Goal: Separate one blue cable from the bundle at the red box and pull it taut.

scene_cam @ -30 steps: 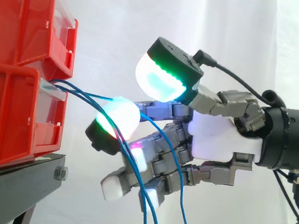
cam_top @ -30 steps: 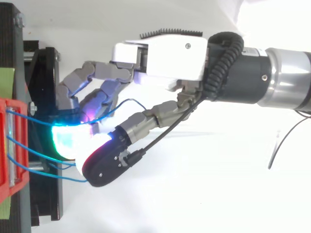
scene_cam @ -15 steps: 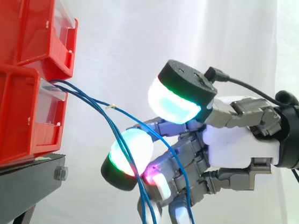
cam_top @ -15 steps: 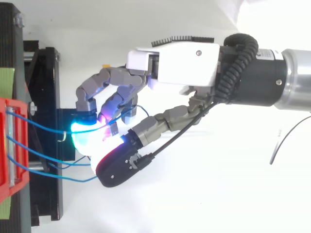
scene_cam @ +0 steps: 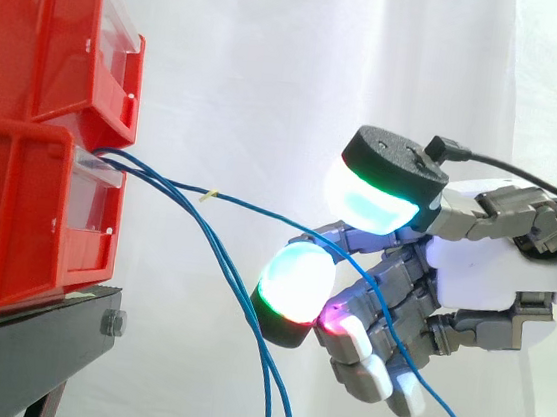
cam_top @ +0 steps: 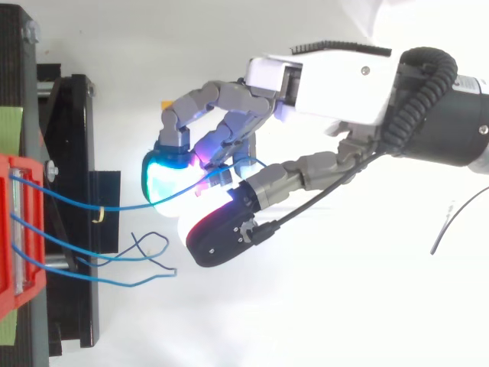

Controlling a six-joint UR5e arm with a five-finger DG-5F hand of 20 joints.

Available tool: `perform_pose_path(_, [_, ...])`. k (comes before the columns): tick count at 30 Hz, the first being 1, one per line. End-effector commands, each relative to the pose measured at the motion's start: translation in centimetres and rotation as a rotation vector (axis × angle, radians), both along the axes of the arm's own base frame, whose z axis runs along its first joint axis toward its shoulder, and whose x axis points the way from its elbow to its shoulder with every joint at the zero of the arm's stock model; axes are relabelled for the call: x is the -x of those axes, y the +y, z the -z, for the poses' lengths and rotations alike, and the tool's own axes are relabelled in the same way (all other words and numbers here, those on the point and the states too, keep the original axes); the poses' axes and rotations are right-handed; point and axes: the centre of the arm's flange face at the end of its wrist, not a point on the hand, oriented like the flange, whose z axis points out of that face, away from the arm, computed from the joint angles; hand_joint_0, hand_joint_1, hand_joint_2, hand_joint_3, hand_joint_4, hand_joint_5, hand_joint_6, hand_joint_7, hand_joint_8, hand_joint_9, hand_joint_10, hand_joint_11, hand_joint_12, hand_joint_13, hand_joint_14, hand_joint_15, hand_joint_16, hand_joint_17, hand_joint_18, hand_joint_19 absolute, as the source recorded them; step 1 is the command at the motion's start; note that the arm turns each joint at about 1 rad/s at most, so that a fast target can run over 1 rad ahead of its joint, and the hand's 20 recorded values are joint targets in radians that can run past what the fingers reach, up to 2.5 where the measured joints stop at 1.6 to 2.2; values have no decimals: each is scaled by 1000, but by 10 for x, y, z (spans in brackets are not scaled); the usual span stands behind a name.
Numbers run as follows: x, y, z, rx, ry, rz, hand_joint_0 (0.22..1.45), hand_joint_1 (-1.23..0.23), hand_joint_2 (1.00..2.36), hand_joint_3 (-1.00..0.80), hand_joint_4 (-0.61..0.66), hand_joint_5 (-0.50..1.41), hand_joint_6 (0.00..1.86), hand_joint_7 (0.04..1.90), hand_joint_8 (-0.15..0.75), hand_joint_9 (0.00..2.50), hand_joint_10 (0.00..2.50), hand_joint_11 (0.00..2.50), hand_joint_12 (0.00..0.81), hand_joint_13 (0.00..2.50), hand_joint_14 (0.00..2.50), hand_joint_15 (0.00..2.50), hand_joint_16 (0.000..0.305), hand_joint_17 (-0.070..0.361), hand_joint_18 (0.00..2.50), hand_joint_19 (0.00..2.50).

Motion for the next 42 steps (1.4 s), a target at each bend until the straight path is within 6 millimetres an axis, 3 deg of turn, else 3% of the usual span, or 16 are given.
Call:
perform_pose_path(1, [-1, 1, -2, -15, -19, 5, 595, -617, 1000, -500, 179, -197, 723, 966, 361, 932, 12, 1249, 407, 1044, 15, 1229, 47, 105, 987, 979])
perform_pose_path(11, [-10, -1, -12, -78, -116, 32, 631, -641, 1000, -500, 177, -198, 774, 927, 354, 973, 7, 1387, 398, 1097, 10, 1357, 48, 107, 999, 992])
perform_pose_path(18, [-12, 2, -14, -78, -132, 37, 662, -691, 1012, -334, 162, -212, 856, 935, 351, 972, 5, 1451, 395, 1099, 10, 1368, 49, 111, 1007, 1012])
perform_pose_path(22, [-12, 3, -13, -77, -131, 36, 664, -709, 1012, -333, 163, -216, 870, 930, 344, 965, 4, 1459, 391, 1108, 10, 1399, 49, 111, 1011, 1022])
perform_pose_path(25, [-12, 4, -12, -77, -129, 34, 604, -685, 1000, -500, 170, -216, 872, 916, 352, 961, 4, 1450, 399, 1098, 9, 1396, 50, 113, 1001, 1010])
perform_pose_path(29, [-12, 5, -11, -77, -126, 33, 526, -631, 1000, -500, 188, -214, 872, 891, 369, 974, 3, 1445, 421, 1128, 8, 1386, 54, 121, 1031, 1012])
perform_pose_path(32, [-9, 6, -6, -76, -117, 32, 507, -694, 1000, -500, 203, -209, 870, 904, 370, 1009, 3, 1453, 430, 1148, 9, 1388, 56, 125, 1063, 1000])
perform_pose_path(36, [-9, 6, -5, -76, -115, 30, 597, -828, 1000, -500, 173, -207, 876, 941, 345, 1004, 6, 1479, 400, 1134, 14, 1417, 51, 115, 1031, 1007])
perform_pose_path(42, [-9, 7, -3, -74, -112, 27, 709, -852, 1000, -500, 131, -205, 894, 951, 332, 1045, 1, 1593, 394, 1165, 14, 1457, 50, 113, 1043, 1004])
